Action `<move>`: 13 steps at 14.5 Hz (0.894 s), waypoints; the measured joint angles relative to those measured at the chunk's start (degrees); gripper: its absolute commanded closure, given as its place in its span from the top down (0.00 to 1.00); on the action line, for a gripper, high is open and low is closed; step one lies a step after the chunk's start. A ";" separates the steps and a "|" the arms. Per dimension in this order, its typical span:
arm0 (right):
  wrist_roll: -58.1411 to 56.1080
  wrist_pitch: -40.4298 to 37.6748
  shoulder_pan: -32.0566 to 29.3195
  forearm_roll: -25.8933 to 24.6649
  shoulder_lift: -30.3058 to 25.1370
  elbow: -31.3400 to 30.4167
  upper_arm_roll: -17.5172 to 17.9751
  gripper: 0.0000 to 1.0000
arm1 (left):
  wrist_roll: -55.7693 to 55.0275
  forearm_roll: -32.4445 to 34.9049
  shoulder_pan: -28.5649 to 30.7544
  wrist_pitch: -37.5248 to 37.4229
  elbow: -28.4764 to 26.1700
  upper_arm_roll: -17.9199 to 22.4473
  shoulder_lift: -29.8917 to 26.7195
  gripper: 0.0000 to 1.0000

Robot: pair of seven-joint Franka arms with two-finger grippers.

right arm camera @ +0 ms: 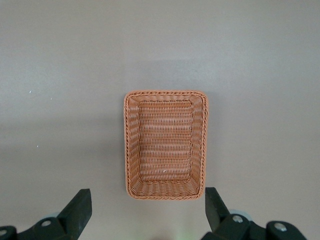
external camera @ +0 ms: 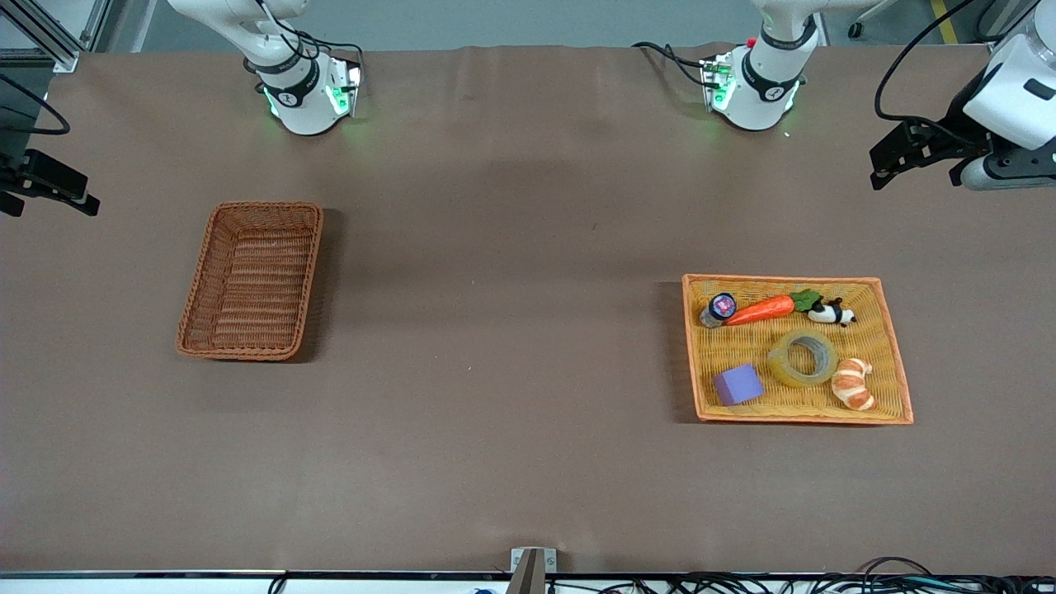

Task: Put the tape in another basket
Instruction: 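Lower the left gripper over the yellow tape roll in the tray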

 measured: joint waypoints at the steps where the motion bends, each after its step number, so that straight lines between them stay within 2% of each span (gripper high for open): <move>1: 0.00 0.00 0.00 0.00 0.00 0.00 0.02 1.00 | 0.38 -0.01 0.06 0.03 0.00 0.03 0.01 1.00; 7: 0.00 -0.01 0.00 0.00 0.02 0.00 0.03 1.00 | 4.37 0.00 1.15 0.38 2.03 0.73 2.12 1.00; 11: 0.00 -0.01 -0.01 0.00 0.05 0.00 0.06 1.00 | 4.38 0.57 2.62 1.31 2.01 0.81 8.36 1.00; 13: 0.00 -0.01 -0.02 0.00 0.05 0.00 0.07 1.00 | 4.38 3.73 2.89 4.80 1.09 0.84 12.44 1.00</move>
